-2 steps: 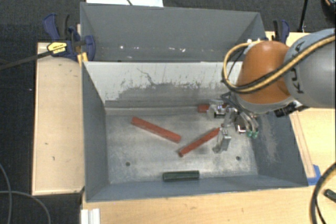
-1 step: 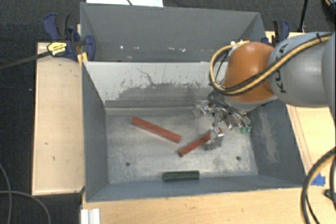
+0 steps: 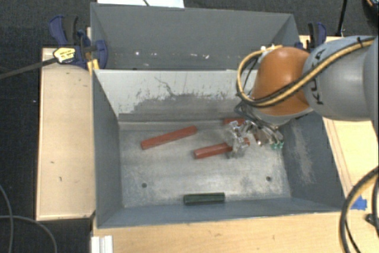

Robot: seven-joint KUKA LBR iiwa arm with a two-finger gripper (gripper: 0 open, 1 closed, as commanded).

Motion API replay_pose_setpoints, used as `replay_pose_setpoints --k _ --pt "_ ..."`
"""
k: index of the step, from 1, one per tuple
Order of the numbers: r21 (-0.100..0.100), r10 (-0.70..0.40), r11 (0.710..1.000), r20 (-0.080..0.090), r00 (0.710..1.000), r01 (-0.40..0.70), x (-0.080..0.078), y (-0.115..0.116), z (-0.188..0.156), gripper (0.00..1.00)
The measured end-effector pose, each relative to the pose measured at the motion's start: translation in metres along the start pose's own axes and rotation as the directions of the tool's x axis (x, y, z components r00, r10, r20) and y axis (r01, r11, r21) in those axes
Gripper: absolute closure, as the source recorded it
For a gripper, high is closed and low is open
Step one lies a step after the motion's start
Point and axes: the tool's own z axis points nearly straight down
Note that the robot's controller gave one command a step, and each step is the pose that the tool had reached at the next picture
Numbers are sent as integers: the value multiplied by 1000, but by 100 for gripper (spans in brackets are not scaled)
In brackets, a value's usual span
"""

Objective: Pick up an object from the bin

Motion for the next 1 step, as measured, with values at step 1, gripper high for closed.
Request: replay_pose_setpoints --k 1 --pt "2 -322 947 3 947 322 8 19 -143 100"
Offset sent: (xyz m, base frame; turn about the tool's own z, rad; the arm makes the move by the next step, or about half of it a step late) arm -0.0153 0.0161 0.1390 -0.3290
